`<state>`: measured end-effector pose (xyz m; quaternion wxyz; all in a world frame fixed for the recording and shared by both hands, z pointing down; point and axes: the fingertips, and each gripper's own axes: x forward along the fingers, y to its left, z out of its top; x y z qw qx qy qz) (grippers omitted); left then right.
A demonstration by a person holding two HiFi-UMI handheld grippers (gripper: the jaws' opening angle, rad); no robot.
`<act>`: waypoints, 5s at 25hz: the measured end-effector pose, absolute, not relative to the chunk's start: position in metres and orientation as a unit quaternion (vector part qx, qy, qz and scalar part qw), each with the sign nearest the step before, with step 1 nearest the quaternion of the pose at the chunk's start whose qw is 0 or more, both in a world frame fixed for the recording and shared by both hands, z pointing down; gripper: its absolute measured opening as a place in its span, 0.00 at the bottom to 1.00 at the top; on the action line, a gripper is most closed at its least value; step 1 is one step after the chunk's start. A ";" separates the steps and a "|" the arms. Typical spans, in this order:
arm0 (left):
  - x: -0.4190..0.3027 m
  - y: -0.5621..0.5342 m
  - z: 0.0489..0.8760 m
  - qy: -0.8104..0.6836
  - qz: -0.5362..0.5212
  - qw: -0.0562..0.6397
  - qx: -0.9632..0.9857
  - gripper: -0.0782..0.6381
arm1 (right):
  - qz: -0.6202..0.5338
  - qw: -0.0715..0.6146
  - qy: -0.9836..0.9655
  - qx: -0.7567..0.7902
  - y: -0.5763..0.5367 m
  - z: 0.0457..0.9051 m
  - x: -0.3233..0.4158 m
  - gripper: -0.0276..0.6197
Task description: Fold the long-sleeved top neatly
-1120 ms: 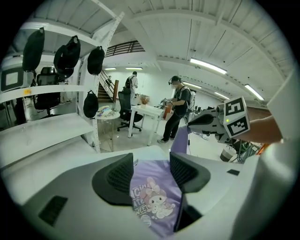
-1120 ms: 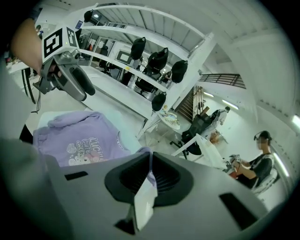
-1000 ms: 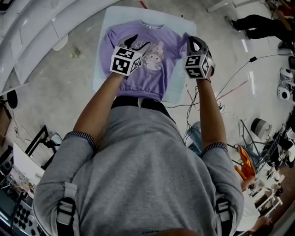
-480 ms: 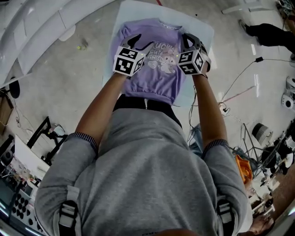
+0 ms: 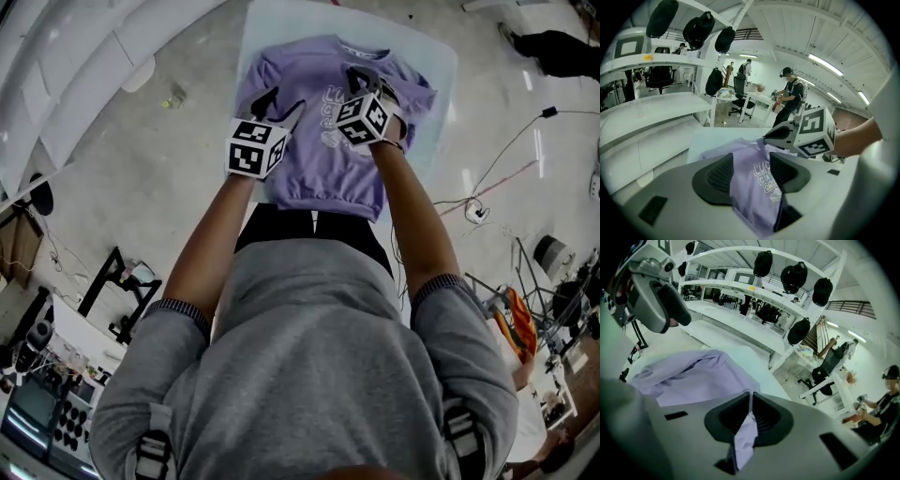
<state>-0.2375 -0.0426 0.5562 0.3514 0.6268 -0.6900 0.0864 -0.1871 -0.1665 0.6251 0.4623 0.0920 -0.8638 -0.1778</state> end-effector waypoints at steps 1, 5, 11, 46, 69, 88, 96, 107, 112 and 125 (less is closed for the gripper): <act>-0.239 -0.039 0.560 -0.689 0.088 0.355 0.626 0.49 | -0.170 0.466 -0.863 0.097 -0.164 0.633 -0.191 0.09; -0.245 -0.027 0.572 -0.688 0.090 0.367 0.619 0.49 | -0.128 0.471 -0.864 0.123 -0.158 0.654 -0.203 0.09; -0.258 -0.015 0.588 -0.689 0.088 0.382 0.610 0.49 | -0.039 0.468 -0.867 0.164 -0.152 0.678 -0.220 0.09; -0.234 0.006 0.579 -0.647 0.140 0.370 0.652 0.48 | 0.147 0.358 -0.906 0.173 -0.145 0.565 -0.144 0.33; -0.187 0.089 0.635 -0.617 0.213 0.424 0.627 0.48 | 0.151 0.371 -0.902 0.163 -0.087 0.550 -0.078 0.34; -0.131 0.119 0.718 -0.578 0.242 0.492 0.605 0.47 | 0.182 0.413 -0.881 0.146 -0.060 0.606 -0.055 0.34; -0.159 0.117 0.698 -0.626 0.230 0.466 0.582 0.17 | 0.179 0.421 -0.878 0.138 -0.061 0.612 -0.045 0.34; -0.234 0.086 0.578 -0.697 0.116 0.413 0.575 0.17 | 0.156 0.402 -0.893 0.132 -0.079 0.582 -0.067 0.34; -0.275 0.070 0.525 -0.725 0.093 0.361 0.579 0.17 | 0.145 0.393 -0.898 0.136 -0.086 0.565 -0.079 0.34; -0.298 0.003 0.440 -0.726 0.036 0.297 0.619 0.17 | 0.139 0.383 -0.900 0.155 -0.105 0.547 -0.079 0.34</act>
